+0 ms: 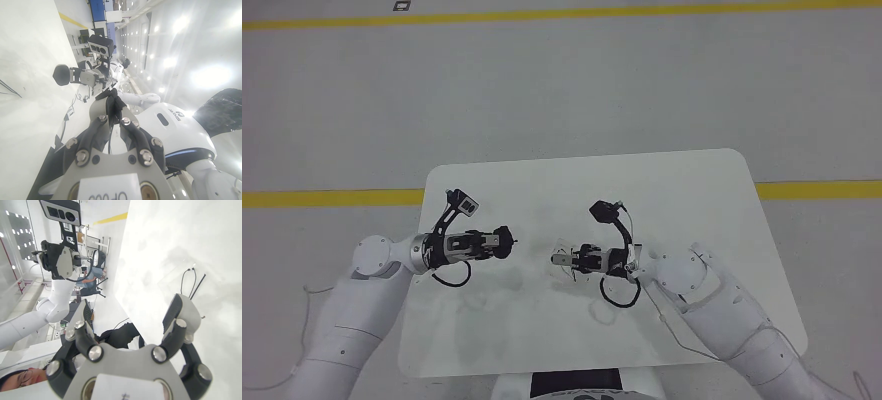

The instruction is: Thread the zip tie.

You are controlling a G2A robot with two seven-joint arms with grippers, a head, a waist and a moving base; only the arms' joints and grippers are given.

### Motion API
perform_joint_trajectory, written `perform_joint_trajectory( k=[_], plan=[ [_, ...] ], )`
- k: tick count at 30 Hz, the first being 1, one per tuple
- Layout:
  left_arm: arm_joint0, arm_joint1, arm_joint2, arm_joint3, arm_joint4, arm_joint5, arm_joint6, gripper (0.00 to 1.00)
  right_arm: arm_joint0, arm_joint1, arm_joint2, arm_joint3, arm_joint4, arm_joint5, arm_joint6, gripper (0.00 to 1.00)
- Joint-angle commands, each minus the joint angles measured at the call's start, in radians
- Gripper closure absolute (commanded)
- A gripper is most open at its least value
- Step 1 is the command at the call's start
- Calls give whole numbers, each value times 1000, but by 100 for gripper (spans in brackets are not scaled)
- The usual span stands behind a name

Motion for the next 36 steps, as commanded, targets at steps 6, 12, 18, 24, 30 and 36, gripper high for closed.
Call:
perform_joint_trajectory(
  k=[6, 12, 18, 24, 30, 36],
  plan=[
    [0, 0, 0, 0, 0, 0, 0, 100, 7, 0, -17, -12, -51, 26, 3, 0],
    [0, 0, 0, 0, 0, 0, 0, 100, 84, -11, -113, -52, -240, 200, 94, 0],
    [0, 0, 0, 0, 0, 0, 0, 100, 152, -31, -198, -53, -317, 289, 158, 0],
    [0, 0, 0, 0, 0, 0, 0, 100, 152, -31, -198, -53, -317, 289, 158, 0],
    [0, 0, 0, 0, 0, 0, 0, 100, 148, -32, -210, -54, -343, 287, 142, 0],
    [0, 0, 0, 0, 0, 0, 0, 100, 197, -68, -274, -34, -532, 293, 220, 0]
  ],
)
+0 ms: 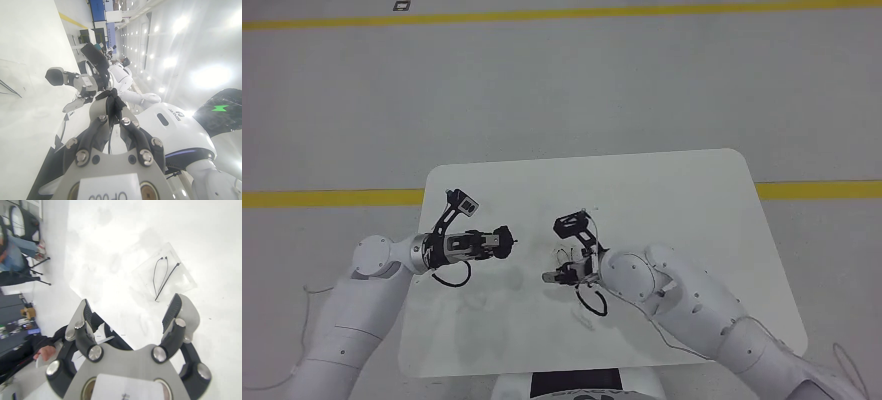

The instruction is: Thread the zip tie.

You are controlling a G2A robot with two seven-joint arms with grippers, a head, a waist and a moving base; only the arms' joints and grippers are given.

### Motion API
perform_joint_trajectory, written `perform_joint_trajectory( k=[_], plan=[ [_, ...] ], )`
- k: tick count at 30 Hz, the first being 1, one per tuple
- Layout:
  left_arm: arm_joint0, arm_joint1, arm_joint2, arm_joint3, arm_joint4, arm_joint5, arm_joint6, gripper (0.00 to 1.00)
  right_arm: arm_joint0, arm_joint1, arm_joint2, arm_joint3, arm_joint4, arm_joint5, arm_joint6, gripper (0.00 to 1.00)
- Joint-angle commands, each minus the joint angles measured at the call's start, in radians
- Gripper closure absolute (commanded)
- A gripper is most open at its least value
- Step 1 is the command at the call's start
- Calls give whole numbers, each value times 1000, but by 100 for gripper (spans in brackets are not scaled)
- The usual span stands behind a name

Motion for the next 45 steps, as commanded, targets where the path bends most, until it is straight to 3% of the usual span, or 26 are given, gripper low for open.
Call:
perform_joint_trajectory(
  k=[1, 5, 10, 20, 26, 33, 37, 45],
  plan=[
    [0, 0, 0, 0, 0, 0, 0, 100, 16, -19, -13, 8, -48, 0, 29, 0],
    [0, 0, 0, 0, 0, 0, 0, 100, 42, -67, -32, 21, -127, 0, 107, 0],
    [0, 0, 0, 0, 0, 0, 0, 100, 36, -119, -8, 45, -222, 0, 184, 0],
    [0, 0, 0, 0, 0, 0, 0, 100, 28, -121, -18, 55, -236, -15, 158, 0],
    [0, 0, 0, 0, 0, 0, 0, 100, 59, -145, -56, 86, -319, 0, 184, 0],
    [0, 0, 0, 0, 0, 0, 0, 100, 59, -147, -55, 87, -321, 0, 182, 0],
    [0, 0, 0, 0, 0, 0, 0, 100, 44, -147, -59, 81, -336, -32, 150, 0],
    [0, 0, 0, 0, 0, 0, 0, 100, 46, -156, -57, 87, -363, -20, 150, 0]
  ],
)
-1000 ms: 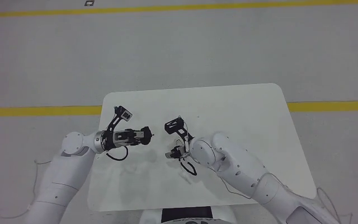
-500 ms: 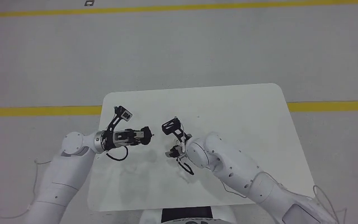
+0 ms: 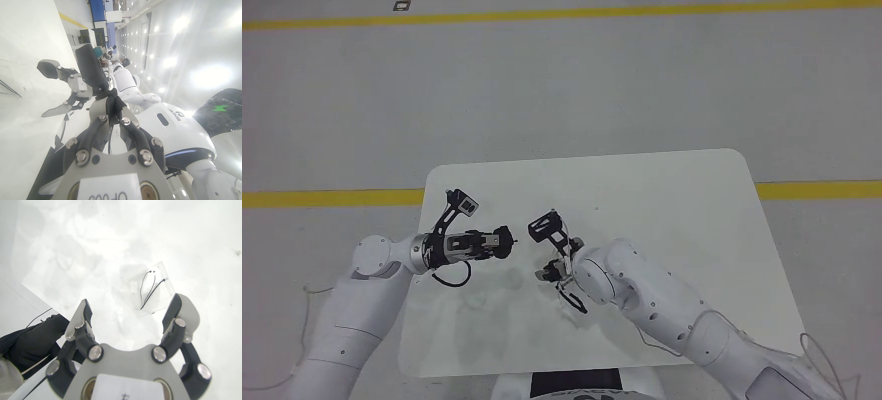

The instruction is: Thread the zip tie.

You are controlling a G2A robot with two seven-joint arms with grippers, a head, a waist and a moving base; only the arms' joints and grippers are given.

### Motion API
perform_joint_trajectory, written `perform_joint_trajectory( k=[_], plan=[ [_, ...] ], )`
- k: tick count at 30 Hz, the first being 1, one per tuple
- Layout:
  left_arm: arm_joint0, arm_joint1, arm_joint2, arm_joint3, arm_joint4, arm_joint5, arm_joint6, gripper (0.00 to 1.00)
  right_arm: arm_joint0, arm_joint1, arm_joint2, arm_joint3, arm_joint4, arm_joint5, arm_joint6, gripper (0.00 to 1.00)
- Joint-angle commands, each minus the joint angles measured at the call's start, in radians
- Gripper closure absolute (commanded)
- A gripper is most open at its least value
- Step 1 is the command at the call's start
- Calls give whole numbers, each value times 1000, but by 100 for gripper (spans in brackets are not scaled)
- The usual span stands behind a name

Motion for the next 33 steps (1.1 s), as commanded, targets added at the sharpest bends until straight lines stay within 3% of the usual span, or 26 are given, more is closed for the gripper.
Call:
perform_joint_trajectory(
  k=[1, 3, 9, 14, 16, 24, 33],
  plan=[
    [0, 0, 0, 0, 0, 0, 0, 100, 1, -3, 0, 7, -3, 7, 0, 44],
    [0, 0, 0, 0, 0, 0, 0, 100, 5, -7, -1, 18, -11, 20, 2, 57],
    [0, 0, 0, 0, 0, 0, 0, 100, 10, -25, 0, 57, -30, 24, 15, 62],
    [0, 0, 0, 0, 0, 0, 0, 100, 14, -42, -6, 78, -48, 24, 25, 85],
    [0, 0, 0, 0, 0, 0, 0, 100, 17, -49, -11, 89, -56, 24, 30, 89],
    [0, 0, 0, 0, 0, 0, 0, 100, 27, -78, -27, 150, -86, 24, 38, 99],
    [0, 0, 0, 0, 0, 0, 0, 100, 43, -105, -47, 210, -104, 22, 24, 89]
  ],
)
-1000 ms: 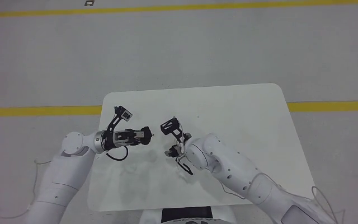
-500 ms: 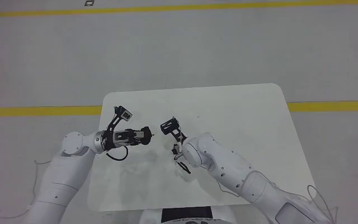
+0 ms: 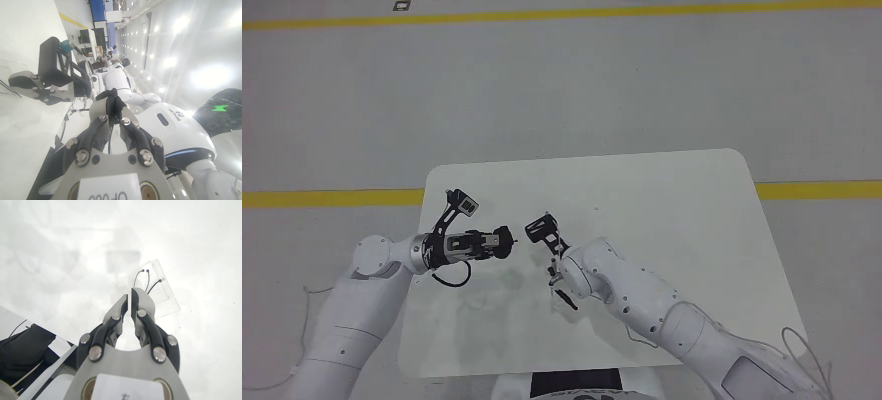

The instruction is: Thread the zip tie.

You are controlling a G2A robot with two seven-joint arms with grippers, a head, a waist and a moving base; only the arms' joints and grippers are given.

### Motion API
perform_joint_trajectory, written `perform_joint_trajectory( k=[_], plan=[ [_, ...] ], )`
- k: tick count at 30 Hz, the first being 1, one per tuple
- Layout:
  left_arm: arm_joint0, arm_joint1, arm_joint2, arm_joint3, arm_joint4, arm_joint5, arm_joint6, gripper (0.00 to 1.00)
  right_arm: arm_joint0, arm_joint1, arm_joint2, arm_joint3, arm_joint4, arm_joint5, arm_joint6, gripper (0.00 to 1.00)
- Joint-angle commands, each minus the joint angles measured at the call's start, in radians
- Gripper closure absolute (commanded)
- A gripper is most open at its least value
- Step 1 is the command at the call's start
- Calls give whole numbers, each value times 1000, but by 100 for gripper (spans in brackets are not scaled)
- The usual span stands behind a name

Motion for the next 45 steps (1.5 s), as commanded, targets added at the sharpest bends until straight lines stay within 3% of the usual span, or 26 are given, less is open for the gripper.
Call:
perform_joint_trajectory(
  k=[1, 15, 45],
  plan=[
    [0, 0, 0, 0, 0, 0, 0, 100, 4, -5, -5, 16, -4, -2, -2, 88],
    [0, 0, 0, 0, 0, 0, 0, 100, 40, -47, -38, 129, -26, -7, 9, 80],
    [0, 0, 0, 0, 0, 0, 0, 100, 87, -131, -70, 283, -74, -18, 33, 86]
  ],
)
